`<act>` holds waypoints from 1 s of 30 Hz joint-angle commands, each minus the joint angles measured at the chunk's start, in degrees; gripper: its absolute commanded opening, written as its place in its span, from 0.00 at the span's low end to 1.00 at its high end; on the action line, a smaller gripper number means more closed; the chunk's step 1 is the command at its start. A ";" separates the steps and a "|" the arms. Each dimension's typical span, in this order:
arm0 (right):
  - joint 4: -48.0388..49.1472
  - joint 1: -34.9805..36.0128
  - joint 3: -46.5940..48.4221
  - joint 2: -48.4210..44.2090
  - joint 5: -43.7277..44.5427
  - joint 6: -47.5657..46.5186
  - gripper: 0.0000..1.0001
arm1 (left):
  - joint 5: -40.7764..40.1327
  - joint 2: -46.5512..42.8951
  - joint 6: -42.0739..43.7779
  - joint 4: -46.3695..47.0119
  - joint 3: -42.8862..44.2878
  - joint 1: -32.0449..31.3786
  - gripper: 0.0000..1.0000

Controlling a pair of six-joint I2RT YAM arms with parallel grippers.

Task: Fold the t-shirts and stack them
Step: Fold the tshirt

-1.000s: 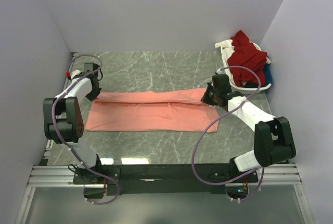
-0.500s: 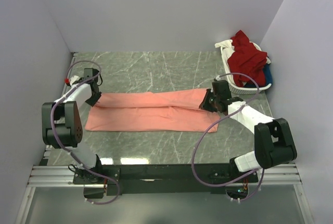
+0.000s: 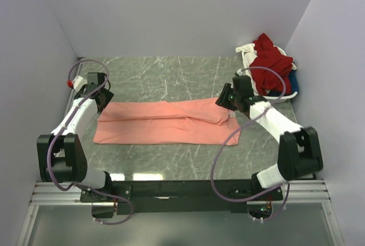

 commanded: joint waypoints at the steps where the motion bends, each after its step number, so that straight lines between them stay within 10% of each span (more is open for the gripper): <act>1: -0.52 0.18 6.19 7.08 4.19 -1.47 0.45 | 3.49 -1.25 2.87 2.95 0.08 -4.42 0.60; 22: 0.97 3.25 2.07 11.32 4.29 -0.86 0.47 | 15.27 22.30 15.79 16.93 17.20 -36.07 0.64; 30: 2.20 6.94 -3.38 4.38 4.11 0.54 0.29 | 18.87 32.58 19.05 15.97 27.40 -39.85 0.64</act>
